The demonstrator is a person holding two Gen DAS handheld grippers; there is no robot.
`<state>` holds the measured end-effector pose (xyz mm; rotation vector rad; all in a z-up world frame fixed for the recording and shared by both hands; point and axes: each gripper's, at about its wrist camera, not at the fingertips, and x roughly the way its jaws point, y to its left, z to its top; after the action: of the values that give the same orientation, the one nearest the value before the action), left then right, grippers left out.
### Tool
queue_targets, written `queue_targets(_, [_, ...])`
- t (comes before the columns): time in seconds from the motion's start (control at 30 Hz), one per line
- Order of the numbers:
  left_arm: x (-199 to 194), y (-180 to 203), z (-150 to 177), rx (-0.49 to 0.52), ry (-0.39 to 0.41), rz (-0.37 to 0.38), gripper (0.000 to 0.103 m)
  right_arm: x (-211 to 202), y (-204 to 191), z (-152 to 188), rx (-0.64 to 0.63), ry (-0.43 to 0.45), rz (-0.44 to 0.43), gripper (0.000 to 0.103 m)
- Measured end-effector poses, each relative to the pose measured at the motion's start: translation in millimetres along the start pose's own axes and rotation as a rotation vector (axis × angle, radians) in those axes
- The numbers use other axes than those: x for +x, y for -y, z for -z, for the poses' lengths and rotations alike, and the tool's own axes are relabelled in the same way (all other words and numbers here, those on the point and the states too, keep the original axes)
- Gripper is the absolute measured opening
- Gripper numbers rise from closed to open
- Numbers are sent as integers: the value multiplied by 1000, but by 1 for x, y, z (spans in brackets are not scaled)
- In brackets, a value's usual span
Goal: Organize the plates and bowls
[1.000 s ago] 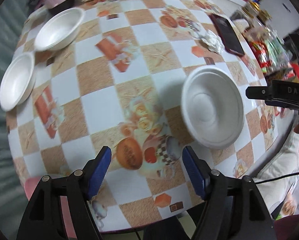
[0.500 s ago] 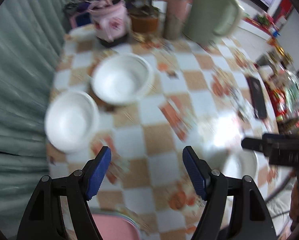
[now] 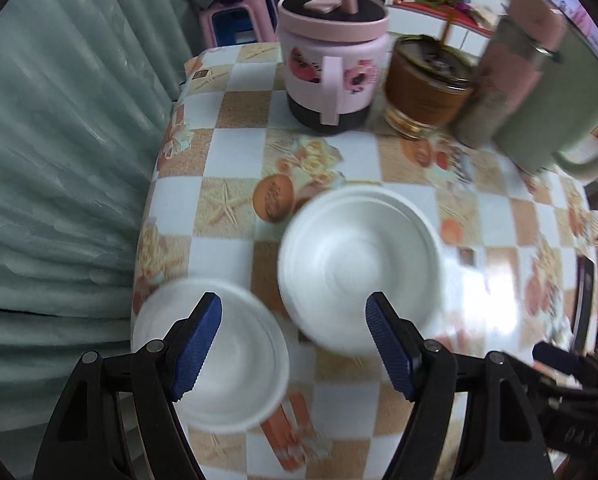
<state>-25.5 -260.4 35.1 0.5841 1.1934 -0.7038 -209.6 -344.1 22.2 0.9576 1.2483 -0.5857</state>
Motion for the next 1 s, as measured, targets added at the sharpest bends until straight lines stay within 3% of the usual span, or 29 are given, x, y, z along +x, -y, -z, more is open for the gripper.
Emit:
queue_targets(0.2, [43, 2, -25, 55, -47, -65, 78, 26, -17, -25, -18, -1, -4, 89])
queue_targets(0.47, [84, 10, -36, 87, -126, -84, 78, 61, -25, -43, -13, -34, -12, 88])
queue_targets(0.53, [92, 11, -35, 102, -145, -94, 72, 67, -27, -45, -27, -34, 1, 85])
queue_targets(0.57, [95, 11, -35, 105, -161, -87, 64, 69, -28, -45, -30, -37, 0, 73])
queue_targets(0.63, [98, 11, -34, 94, -178, -49, 55, 75, -27, -46, -10, -61, -45, 62])
queue_targets(0.67, [97, 11, -34, 90, -179, -30, 44, 78, -27, -46, -1, -74, -63, 55])
queue_targets(0.7, [96, 14, -34, 96, -182, -21, 43, 80, -27, -47, 5, -86, -84, 43])
queue_targets(0.8, [92, 25, -32, 146, -176, -46, 41, 84, -31, -46, -10, -113, -126, 23])
queue_targets(0.87, [90, 31, -27, 150, -185, -18, 38, 84, -30, -42, -27, -121, -122, 14])
queue_targets(1.0, [82, 45, -7, 169, -181, -18, 37, 82, -16, -28, -42, -148, -112, 14])
